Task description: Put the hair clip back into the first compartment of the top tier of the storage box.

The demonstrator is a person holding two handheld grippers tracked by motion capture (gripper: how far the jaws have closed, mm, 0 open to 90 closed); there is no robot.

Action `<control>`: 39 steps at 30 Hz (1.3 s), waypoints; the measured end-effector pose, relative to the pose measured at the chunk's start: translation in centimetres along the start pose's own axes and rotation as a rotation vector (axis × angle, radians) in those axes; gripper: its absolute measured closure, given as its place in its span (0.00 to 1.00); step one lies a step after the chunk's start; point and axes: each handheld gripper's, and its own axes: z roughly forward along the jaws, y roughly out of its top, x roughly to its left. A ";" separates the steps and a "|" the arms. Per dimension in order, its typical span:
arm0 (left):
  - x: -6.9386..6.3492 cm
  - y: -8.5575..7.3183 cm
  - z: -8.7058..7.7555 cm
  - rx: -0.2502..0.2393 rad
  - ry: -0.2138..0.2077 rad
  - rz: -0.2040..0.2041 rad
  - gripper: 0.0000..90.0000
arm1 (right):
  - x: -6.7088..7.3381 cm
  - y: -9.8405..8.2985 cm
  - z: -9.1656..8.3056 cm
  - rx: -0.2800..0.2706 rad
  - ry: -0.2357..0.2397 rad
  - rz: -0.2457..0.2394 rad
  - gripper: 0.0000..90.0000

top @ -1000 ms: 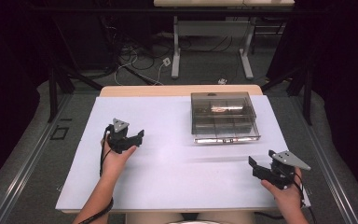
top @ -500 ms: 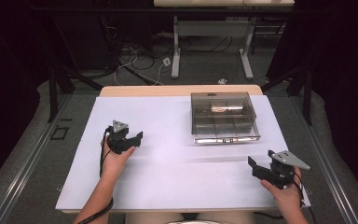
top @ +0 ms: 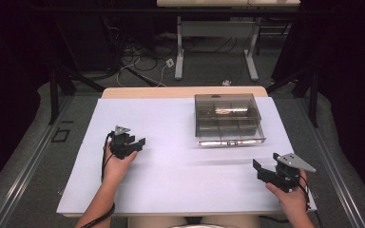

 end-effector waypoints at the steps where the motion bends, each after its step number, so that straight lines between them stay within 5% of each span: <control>1: 0.0 0.0 0.0 0.008 -0.001 0.003 0.57 | 0.0 0.0 0.0 -0.001 0.004 0.008 0.20; 39: -0.4 -0.7 0.6 0.095 0.002 0.021 0.82 | -0.1 -0.1 0.3 -0.010 0.007 0.012 0.20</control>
